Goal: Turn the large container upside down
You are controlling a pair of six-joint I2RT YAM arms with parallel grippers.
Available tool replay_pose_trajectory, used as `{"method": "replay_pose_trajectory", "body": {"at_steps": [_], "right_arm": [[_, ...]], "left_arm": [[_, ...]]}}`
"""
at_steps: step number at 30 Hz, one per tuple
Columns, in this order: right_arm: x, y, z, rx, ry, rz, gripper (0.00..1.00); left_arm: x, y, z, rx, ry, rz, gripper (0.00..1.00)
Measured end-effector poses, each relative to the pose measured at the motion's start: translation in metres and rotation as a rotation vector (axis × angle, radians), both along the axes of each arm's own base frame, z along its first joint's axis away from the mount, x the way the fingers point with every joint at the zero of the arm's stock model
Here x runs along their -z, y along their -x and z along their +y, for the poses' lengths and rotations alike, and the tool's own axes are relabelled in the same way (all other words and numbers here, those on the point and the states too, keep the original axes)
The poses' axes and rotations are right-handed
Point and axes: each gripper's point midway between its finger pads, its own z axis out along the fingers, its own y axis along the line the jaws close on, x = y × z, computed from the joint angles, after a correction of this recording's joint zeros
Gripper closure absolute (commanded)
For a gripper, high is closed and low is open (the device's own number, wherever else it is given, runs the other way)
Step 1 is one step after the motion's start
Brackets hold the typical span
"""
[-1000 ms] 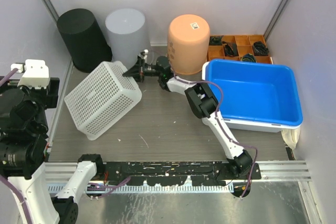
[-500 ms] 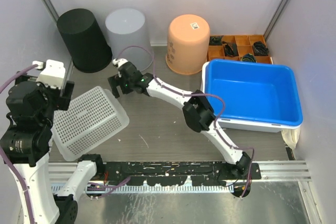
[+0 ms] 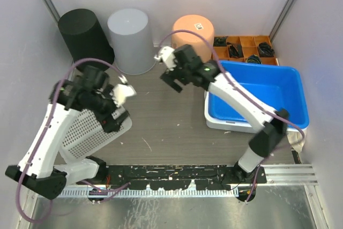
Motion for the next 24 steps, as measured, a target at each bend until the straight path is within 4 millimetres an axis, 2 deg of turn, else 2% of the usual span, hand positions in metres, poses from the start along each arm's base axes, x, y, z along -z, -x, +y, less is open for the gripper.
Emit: {"method": "replay_pose_trajectory", "body": {"at_steps": [3, 5, 7, 9, 11, 13, 17, 18, 20, 24], "right_arm": [[-0.032, 0.016, -0.073, 0.052, 0.004, -0.007, 0.0], [-0.057, 0.019, -0.123, 0.128, -0.051, -0.021, 0.0], [-0.079, 0.019, -0.177, 0.254, -0.114, -0.066, 0.0], [-0.081, 0.03, -0.212, 0.345, -0.144, -0.08, 0.0], [-0.064, 0.048, -0.215, 0.343, -0.139, -0.037, 0.0], [-0.042, 0.062, -0.213, 0.329, -0.114, 0.015, 0.0], [0.017, 0.089, -0.216, 0.304, -0.039, 0.19, 0.0], [0.026, 0.096, -0.215, 0.294, -0.032, 0.228, 0.0], [0.036, 0.111, -0.213, 0.264, -0.03, 0.284, 0.0], [0.045, 0.125, -0.21, 0.23, -0.044, 0.317, 0.0]], "left_arm": [[0.03, 0.014, -0.025, 0.178, -0.094, 0.046, 0.05], [0.054, 0.02, -0.033, 0.262, -0.156, 0.078, 0.05], [0.085, 0.021, -0.033, 0.31, -0.232, 0.112, 0.04], [0.126, 0.023, -0.025, 0.348, -0.327, 0.171, 0.05], [0.157, 0.022, -0.015, 0.371, -0.408, 0.217, 0.04], [0.18, 0.019, -0.009, 0.394, -0.466, 0.24, 0.04], [0.2, 0.005, -0.008, 0.433, -0.508, 0.216, 0.04], [0.202, 0.0, -0.008, 0.439, -0.511, 0.205, 0.04], [0.208, -0.008, -0.007, 0.444, -0.513, 0.198, 0.05], [0.222, -0.031, 0.008, 0.401, -0.523, 0.249, 0.05]]}}
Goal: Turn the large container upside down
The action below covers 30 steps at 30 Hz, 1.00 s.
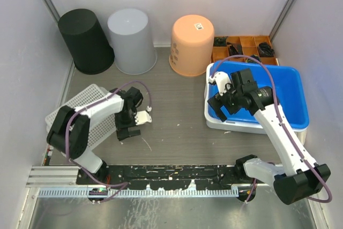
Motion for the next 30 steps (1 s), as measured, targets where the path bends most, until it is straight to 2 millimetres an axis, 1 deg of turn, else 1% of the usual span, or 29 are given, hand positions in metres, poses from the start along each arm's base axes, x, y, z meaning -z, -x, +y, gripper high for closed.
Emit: {"method": "replay_pose_trajectory", "body": {"at_steps": [2, 5, 6, 9, 11, 12, 16, 19, 23, 27, 29, 30], "right_arm": [[0.007, 0.004, 0.001, -0.008, -0.005, 0.02, 0.0], [0.025, 0.015, 0.005, -0.027, -0.018, 0.084, 0.01], [0.03, 0.018, 0.005, -0.03, -0.019, 0.1, 0.04], [0.044, 0.024, 0.005, -0.029, -0.02, 0.138, 0.22], [0.049, 0.026, 0.004, -0.021, -0.017, 0.153, 0.3], [0.049, 0.027, 0.005, -0.018, -0.021, 0.158, 0.31], [0.048, 0.023, 0.007, -0.011, -0.027, 0.144, 0.25], [0.047, 0.022, 0.006, -0.009, -0.024, 0.137, 0.23], [0.034, 0.017, 0.008, -0.017, -0.034, 0.109, 0.23], [0.021, 0.012, 0.012, -0.029, -0.053, 0.072, 0.26], [0.017, 0.011, 0.012, -0.031, -0.058, 0.061, 0.28], [0.017, 0.011, 0.012, -0.031, -0.058, 0.06, 0.31]], "left_arm": [[0.005, -0.017, 0.007, -0.033, -0.004, 0.011, 0.05], [0.011, -0.052, 0.016, -0.09, 0.002, -0.01, 0.05], [0.012, -0.062, 0.019, -0.105, 0.005, -0.019, 0.05], [0.015, -0.097, 0.027, -0.155, 0.018, -0.055, 0.05], [0.017, -0.115, 0.033, -0.186, 0.023, -0.076, 0.06], [0.017, -0.125, 0.037, -0.203, 0.026, -0.086, 0.06], [0.014, -0.153, 0.051, -0.262, 0.037, -0.121, 0.06], [0.012, -0.161, 0.061, -0.294, 0.042, -0.137, 0.06], [0.013, -0.16, 0.073, -0.316, 0.043, -0.128, 0.06], [0.014, -0.158, 0.083, -0.35, 0.055, -0.123, 0.06], [0.014, -0.158, 0.09, -0.377, 0.064, -0.121, 0.06], [0.014, -0.158, 0.095, -0.395, 0.068, -0.121, 0.06]]}}
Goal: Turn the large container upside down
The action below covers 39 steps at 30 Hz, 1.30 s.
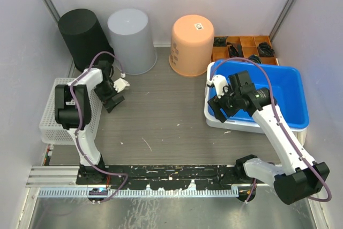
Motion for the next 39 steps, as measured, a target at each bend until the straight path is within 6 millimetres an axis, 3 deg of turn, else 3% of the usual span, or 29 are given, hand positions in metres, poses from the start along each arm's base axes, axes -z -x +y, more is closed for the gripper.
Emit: {"method": "replay_pose_trajectory", "body": {"at_steps": [5, 12, 17, 24, 30, 39], "right_arm": [[0.002, -0.002, 0.001, 0.001, 0.002, 0.005, 0.35], [0.016, -0.003, 0.001, 0.002, 0.009, 0.03, 0.37], [0.02, -0.001, 0.004, 0.003, -0.003, 0.047, 0.58], [0.02, -0.028, 0.005, -0.003, 0.023, -0.048, 0.96], [0.02, -0.045, 0.009, 0.015, 0.056, -0.131, 0.98], [0.014, -0.047, 0.007, 0.001, 0.134, -0.219, 0.99]], "left_arm": [[-0.015, 0.002, 0.004, -0.073, 0.061, -0.036, 0.05], [-0.092, 0.023, -0.009, -0.124, 0.144, -0.23, 0.03], [-0.135, 0.05, -0.015, -0.143, 0.19, -0.366, 0.02], [-0.144, 0.087, -0.017, -0.157, 0.203, -0.402, 0.02], [-0.139, 0.098, -0.015, -0.167, 0.194, -0.382, 0.02], [-0.139, 0.099, -0.015, -0.201, 0.202, -0.377, 0.02]]}}
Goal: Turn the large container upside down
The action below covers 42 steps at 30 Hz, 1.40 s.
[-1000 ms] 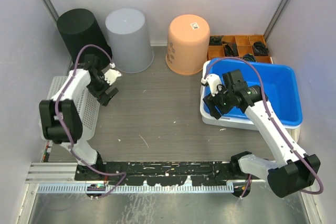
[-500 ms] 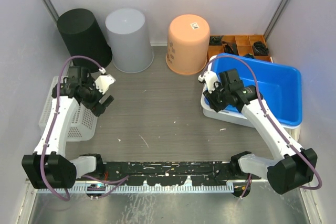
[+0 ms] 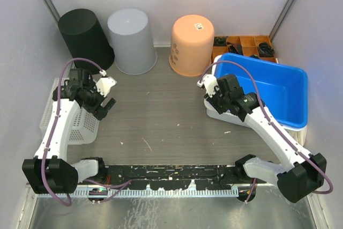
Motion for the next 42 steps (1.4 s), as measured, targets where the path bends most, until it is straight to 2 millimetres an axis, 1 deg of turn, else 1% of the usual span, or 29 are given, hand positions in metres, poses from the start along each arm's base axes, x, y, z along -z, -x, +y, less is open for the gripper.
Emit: {"method": "replay_pose_trajectory", "body": {"at_steps": [3, 6, 9, 12, 16, 17, 18, 20, 21, 24, 26, 27, 28, 29, 31, 32, 34, 36, 38, 39, 40, 42], "right_arm": [[-0.001, 0.003, -0.004, -0.013, 0.021, 0.0, 0.99], [-0.005, 0.011, -0.012, -0.023, 0.052, -0.004, 0.99], [-0.009, 0.028, -0.021, -0.046, 0.078, 0.007, 0.99], [-0.01, 0.051, -0.03, -0.081, 0.092, 0.044, 0.99], [-0.005, 0.077, -0.044, -0.115, 0.113, 0.116, 0.99], [0.0, 0.085, -0.048, -0.133, 0.125, 0.145, 0.99], [0.001, 0.087, -0.05, -0.13, 0.126, 0.15, 0.99], [0.003, 0.094, -0.054, -0.145, 0.132, 0.169, 0.53], [0.002, 0.096, -0.054, -0.15, 0.129, 0.169, 0.33], [0.001, 0.107, -0.063, -0.115, 0.13, 0.213, 0.06], [-0.008, 0.112, -0.062, -0.098, 0.109, 0.237, 0.03], [-0.017, 0.11, -0.06, -0.094, 0.093, 0.232, 0.01], [-0.029, 0.105, -0.056, -0.087, 0.07, 0.212, 0.0], [-0.043, 0.097, -0.052, -0.072, 0.044, 0.181, 0.0], [-0.071, 0.076, -0.042, -0.023, -0.024, 0.097, 0.0], [-0.08, 0.065, -0.037, 0.01, -0.056, 0.069, 0.0], [-0.089, 0.047, -0.031, 0.077, -0.105, 0.049, 0.0], [-0.089, 0.028, -0.027, 0.151, -0.137, 0.052, 0.0], [-0.08, 0.007, -0.027, 0.229, -0.13, 0.07, 0.0], [-0.073, -0.001, -0.028, 0.26, -0.115, 0.087, 0.0], [-0.061, -0.013, -0.029, 0.298, -0.086, 0.114, 0.0], [-0.041, -0.028, -0.034, 0.352, -0.022, 0.15, 0.02]], "left_arm": [[-0.003, -0.001, 0.0, -0.016, 0.007, -0.002, 0.02], [-0.008, -0.003, 0.0, -0.027, 0.009, -0.014, 0.02], [-0.012, -0.004, 0.0, -0.038, 0.015, -0.019, 0.02], [-0.012, -0.002, -0.001, -0.042, 0.019, -0.013, 0.02], [-0.013, 0.001, -0.001, -0.044, 0.021, -0.01, 0.02], [-0.014, 0.003, -0.002, -0.043, 0.024, -0.009, 0.02], [-0.014, 0.004, -0.002, -0.043, 0.024, -0.009, 0.02], [-0.015, 0.007, -0.003, -0.043, 0.028, -0.005, 0.02], [-0.015, 0.008, -0.003, -0.043, 0.032, -0.004, 0.01], [-0.015, 0.013, -0.006, -0.046, 0.049, 0.007, 0.01], [-0.015, 0.014, -0.007, -0.046, 0.055, 0.013, 0.02], [-0.015, 0.015, -0.008, -0.046, 0.057, 0.016, 0.02], [-0.014, 0.015, -0.008, -0.046, 0.059, 0.018, 0.02], [-0.014, 0.016, -0.008, -0.046, 0.06, 0.021, 0.02], [-0.012, 0.017, -0.009, -0.047, 0.066, 0.029, 0.01], [-0.011, 0.018, -0.009, -0.048, 0.068, 0.033, 0.01], [-0.008, 0.02, -0.01, -0.049, 0.071, 0.042, 0.01], [-0.004, 0.023, -0.011, -0.051, 0.076, 0.053, 0.02], [-0.001, 0.027, -0.011, -0.058, 0.079, 0.06, 0.01], [-0.001, 0.028, -0.011, -0.061, 0.08, 0.062, 0.01], [0.001, 0.03, -0.011, -0.064, 0.082, 0.064, 0.01], [0.001, 0.031, -0.011, -0.064, 0.081, 0.062, 0.01]]}}
